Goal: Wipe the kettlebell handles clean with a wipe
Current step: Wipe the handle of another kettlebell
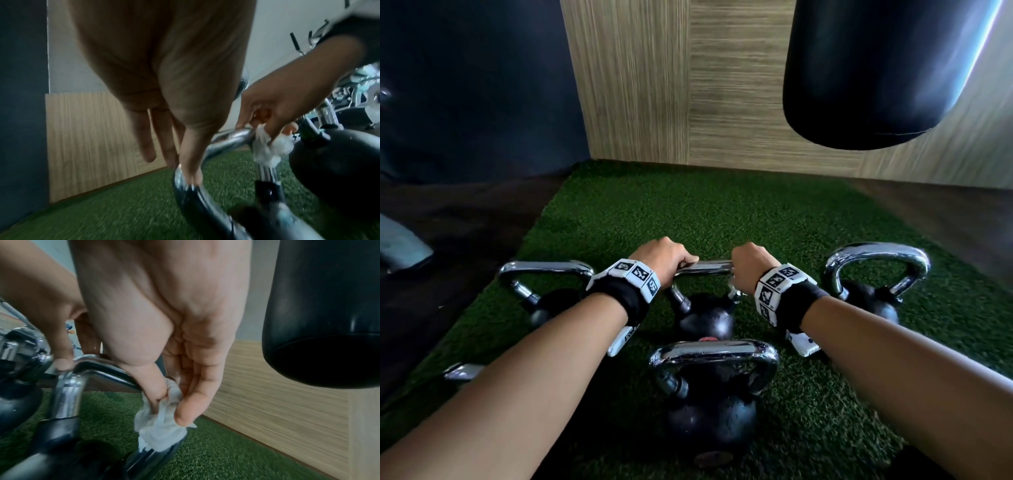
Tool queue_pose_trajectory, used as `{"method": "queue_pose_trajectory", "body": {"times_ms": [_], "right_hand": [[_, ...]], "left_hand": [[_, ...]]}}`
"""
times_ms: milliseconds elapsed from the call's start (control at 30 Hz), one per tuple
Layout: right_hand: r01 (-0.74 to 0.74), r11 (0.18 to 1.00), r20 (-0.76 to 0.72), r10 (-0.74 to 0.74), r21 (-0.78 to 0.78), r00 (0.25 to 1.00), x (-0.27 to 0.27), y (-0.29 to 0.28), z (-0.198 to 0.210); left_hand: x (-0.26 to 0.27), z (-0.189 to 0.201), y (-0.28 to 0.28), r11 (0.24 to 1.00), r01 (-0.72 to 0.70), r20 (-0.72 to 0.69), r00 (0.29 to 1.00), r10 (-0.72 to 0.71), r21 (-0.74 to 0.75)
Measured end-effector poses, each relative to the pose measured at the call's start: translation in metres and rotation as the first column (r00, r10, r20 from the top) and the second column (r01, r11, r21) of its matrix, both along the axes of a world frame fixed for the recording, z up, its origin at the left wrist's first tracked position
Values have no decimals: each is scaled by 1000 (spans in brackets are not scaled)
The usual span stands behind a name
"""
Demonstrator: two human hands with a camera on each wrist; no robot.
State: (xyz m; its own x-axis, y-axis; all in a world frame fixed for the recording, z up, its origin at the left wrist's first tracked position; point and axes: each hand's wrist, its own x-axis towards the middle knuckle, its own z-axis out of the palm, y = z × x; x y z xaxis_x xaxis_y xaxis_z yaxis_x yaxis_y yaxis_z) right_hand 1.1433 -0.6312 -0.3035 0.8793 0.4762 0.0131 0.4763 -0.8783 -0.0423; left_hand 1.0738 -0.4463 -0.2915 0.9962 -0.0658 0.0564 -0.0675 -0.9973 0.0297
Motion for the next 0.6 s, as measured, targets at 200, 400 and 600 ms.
{"method": "queue_pose_trajectory", "body": {"times_ms": [200,400,600], "right_hand": [[57,996,-84,-51,73,995,-13,-7,3],[-119,961,-60,138,249,989,-48,-31,35],[-366,898,-69,393,245,917,-110,-48,66]], "left_hand": [[-18,-16,3,995,-26,7,1000,27,-99],[-77,-37,17,879,-135,-69,991,117,-457],[-136,-107,8,528,-294,-346,938,0,-797]]}}
